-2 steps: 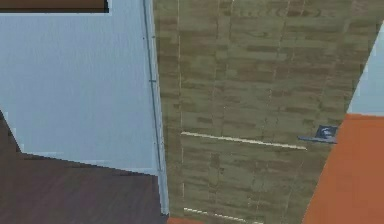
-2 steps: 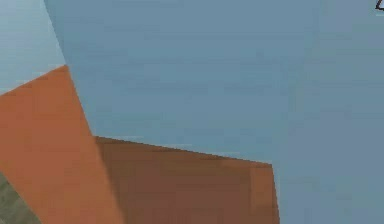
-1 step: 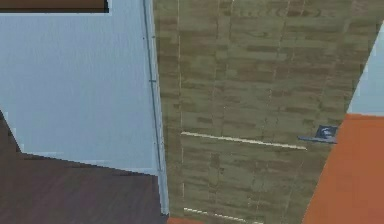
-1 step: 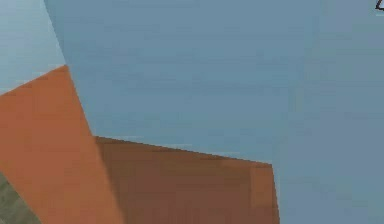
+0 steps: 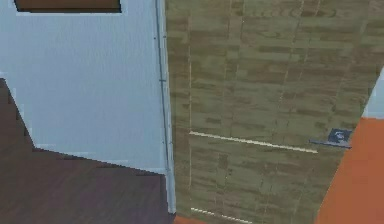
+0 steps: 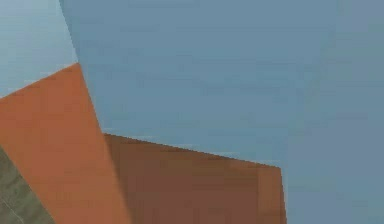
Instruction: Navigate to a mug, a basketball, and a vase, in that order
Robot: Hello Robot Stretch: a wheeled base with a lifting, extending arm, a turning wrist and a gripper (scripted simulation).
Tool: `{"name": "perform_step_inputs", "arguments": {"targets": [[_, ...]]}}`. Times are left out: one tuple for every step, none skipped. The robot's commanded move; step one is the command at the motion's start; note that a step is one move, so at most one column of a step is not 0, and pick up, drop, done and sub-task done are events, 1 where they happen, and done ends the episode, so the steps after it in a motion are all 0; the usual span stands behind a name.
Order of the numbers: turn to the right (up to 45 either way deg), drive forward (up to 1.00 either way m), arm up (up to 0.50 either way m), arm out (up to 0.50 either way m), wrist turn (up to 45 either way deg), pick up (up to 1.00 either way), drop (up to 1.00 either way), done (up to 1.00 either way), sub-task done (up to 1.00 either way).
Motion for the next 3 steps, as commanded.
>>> {"name": "perform_step_inputs", "arguments": {"targets": [[45.0,0.0,0.0,0.0,0.0,0.0,0.0,0.0,0.0],[-45.0,0.0,0.0,0.0,0.0,0.0,0.0,0.0,0.0],[-12.0,0.0,0.0,0.0,0.0,0.0,0.0,0.0,0.0]]}}
